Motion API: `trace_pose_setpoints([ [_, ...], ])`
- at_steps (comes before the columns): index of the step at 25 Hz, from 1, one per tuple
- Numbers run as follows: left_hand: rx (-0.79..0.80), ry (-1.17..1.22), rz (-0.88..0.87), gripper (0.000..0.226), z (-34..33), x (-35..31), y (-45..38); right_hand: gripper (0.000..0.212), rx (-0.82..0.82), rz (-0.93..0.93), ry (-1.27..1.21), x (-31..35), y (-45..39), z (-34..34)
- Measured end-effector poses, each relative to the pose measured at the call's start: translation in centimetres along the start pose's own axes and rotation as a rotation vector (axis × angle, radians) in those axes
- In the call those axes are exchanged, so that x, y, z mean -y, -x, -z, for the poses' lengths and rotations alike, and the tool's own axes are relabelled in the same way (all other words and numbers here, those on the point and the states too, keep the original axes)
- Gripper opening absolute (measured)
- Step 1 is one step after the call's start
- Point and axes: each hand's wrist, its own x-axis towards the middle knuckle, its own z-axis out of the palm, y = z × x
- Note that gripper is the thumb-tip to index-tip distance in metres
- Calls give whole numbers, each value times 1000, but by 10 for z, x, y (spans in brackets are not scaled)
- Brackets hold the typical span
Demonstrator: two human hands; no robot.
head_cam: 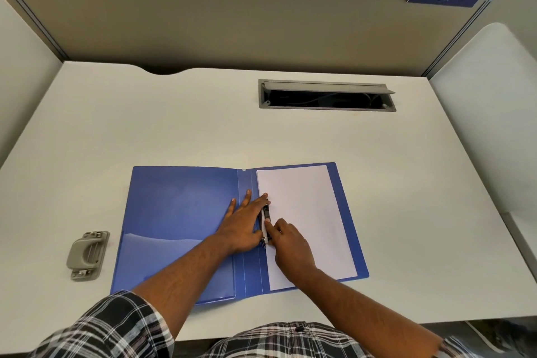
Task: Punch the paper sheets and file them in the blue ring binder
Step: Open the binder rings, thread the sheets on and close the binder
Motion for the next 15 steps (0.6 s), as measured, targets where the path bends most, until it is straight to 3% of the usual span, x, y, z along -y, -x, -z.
trace_pose_setpoints([
  [8,4,-31,-4,87,1,-2,0,57,-31,-8,-52,1,-1,0],
  [15,24,-8,-51,95,7,8,2,60,19,-40,-295,-13,-7,9],
])
